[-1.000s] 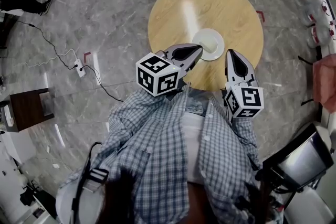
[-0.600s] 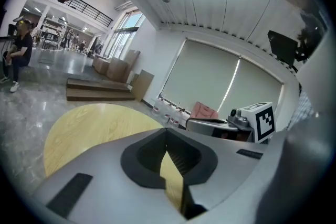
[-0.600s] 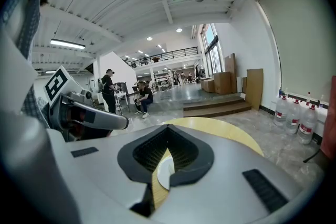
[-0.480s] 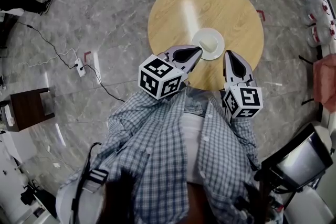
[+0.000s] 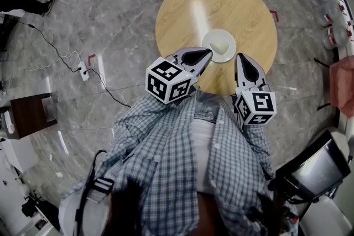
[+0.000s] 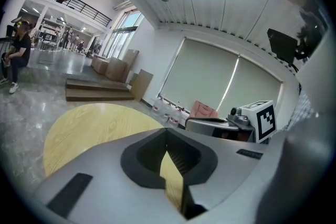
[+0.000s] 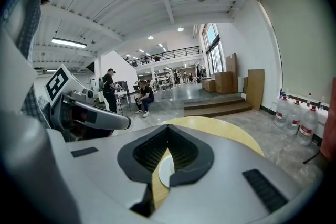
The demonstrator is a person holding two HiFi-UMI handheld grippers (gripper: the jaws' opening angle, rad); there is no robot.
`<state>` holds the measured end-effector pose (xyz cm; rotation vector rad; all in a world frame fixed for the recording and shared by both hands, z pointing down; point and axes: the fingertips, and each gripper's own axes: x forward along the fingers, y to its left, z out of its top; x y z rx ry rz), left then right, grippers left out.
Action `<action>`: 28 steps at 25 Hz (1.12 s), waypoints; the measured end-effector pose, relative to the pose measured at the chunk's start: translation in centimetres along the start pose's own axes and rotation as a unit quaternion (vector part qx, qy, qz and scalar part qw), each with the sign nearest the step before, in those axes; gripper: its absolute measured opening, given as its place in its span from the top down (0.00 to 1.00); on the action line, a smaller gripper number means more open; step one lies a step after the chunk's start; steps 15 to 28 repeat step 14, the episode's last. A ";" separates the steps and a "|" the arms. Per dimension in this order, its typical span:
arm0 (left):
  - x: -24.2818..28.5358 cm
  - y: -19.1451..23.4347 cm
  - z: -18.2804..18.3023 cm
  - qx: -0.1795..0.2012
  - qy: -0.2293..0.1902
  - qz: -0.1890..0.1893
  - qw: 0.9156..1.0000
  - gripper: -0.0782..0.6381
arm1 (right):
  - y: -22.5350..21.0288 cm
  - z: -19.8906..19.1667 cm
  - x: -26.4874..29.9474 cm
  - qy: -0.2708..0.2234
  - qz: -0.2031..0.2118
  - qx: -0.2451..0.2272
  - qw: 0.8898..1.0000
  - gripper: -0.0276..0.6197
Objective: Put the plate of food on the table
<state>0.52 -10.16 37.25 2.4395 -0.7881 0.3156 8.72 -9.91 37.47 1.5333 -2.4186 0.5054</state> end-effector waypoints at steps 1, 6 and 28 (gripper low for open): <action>0.0 0.0 0.0 0.000 0.001 0.000 1.000 0.88 | 0.0 0.1 0.0 -0.001 0.000 -0.001 1.000 0.95; 0.1 0.0 -0.1 0.002 0.004 -0.001 1.000 0.88 | 0.3 0.1 0.0 0.002 0.002 -0.006 1.000 0.95; -0.3 0.3 0.1 -0.007 -0.002 0.004 1.000 0.88 | 0.4 -0.3 0.0 0.007 0.004 0.000 1.000 0.95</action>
